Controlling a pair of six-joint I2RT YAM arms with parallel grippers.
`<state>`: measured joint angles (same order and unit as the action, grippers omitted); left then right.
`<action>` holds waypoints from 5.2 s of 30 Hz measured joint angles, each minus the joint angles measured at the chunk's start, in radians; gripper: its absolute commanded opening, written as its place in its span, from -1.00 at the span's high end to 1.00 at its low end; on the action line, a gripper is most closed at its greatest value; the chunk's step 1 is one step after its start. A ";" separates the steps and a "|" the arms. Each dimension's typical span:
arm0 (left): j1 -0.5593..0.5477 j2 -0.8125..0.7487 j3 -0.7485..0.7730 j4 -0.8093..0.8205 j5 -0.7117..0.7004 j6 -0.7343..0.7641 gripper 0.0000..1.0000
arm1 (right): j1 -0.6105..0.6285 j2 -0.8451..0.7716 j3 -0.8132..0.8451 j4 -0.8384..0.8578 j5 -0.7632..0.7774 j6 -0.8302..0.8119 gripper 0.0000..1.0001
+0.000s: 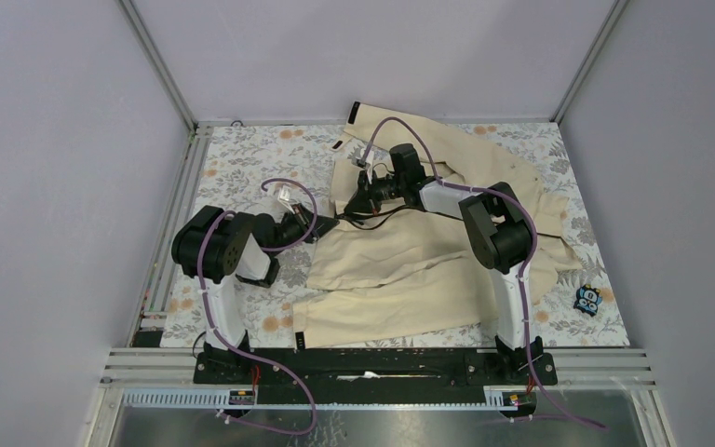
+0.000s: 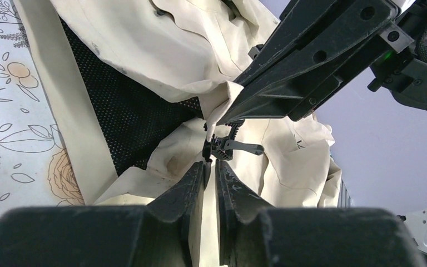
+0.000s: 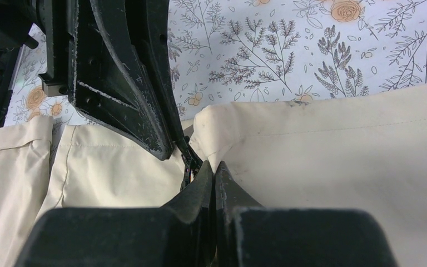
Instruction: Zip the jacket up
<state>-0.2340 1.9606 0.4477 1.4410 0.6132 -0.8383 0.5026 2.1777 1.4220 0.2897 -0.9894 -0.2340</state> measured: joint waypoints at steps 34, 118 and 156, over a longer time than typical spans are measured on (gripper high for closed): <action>-0.050 0.014 0.074 -0.019 -0.011 0.024 0.83 | -0.003 0.000 -0.038 0.119 0.021 0.096 1.00; -0.040 -0.127 0.323 -0.865 0.216 0.531 0.93 | 0.026 0.064 0.150 -0.140 0.088 -0.074 -0.17; 0.022 -0.261 0.061 -0.589 0.003 0.340 -0.07 | 0.034 0.033 0.039 0.033 0.027 -0.041 1.00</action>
<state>-0.2123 1.7000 0.5083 0.8524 0.6159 -0.4980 0.5369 2.2108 1.4605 0.3225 -0.9627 -0.2752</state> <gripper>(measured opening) 0.620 0.021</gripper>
